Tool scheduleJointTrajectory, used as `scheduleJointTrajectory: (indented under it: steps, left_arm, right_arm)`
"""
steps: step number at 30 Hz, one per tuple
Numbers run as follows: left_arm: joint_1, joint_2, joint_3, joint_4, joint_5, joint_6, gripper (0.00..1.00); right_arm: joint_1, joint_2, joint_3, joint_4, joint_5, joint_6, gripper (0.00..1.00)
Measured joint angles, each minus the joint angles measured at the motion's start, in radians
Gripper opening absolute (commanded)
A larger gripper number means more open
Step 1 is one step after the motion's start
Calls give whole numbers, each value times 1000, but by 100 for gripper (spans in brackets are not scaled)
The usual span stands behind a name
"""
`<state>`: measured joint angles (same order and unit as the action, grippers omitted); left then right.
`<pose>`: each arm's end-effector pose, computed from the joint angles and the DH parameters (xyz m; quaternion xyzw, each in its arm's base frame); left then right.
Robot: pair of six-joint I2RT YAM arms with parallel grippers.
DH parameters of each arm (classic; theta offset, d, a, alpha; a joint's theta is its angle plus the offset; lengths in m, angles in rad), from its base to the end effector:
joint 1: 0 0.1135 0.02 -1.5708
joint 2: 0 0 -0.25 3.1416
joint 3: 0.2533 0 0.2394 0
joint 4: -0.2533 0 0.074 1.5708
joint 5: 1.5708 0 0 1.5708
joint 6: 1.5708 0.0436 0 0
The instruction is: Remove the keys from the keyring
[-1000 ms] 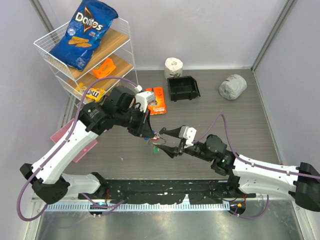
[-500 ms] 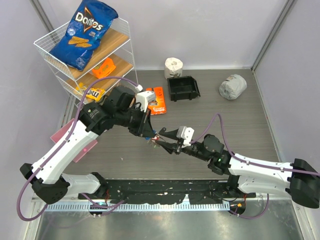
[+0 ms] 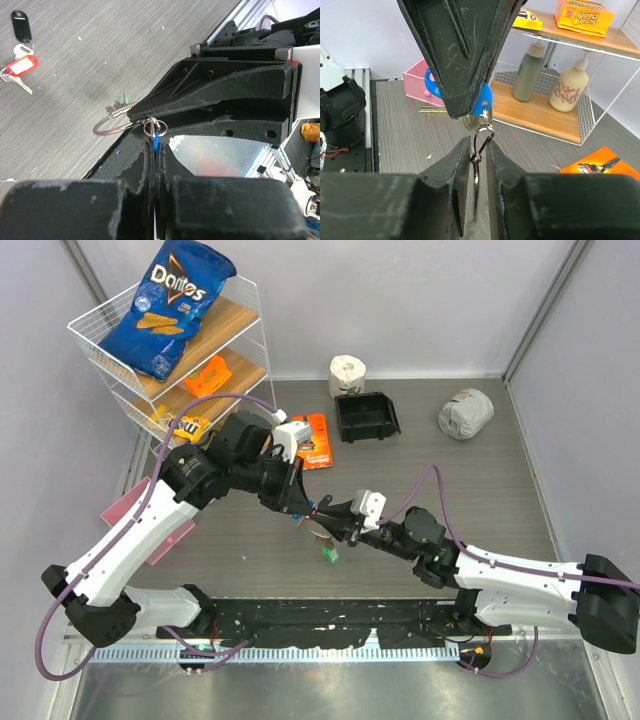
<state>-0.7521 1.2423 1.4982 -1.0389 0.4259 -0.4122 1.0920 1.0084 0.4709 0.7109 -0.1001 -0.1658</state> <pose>0.1549 -0.1696 0.3866 0.2326 0.8758 -0.3693 0.2060 0.1031 0.2080 0.2781 -0.4089 0.4970 0.3704 0.6698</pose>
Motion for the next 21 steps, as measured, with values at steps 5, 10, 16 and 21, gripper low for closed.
scheduleJointTrajectory:
  steps: [5,10,16,21]
  left_arm:
    - [0,0,-1,0,4,-2,0]
    - [1,-1,-1,0,3,-2,0]
    - [25,-1,-1,-8,15,-1,0]
    - [69,-10,-20,-2,72,-1,0]
  right_arm:
    - [0,0,2,-2,13,3,12]
    - [0,0,14,-24,13,5,5]
    - [0,-8,19,-48,10,10,5]
    - [0,-47,17,-66,5,13,5]
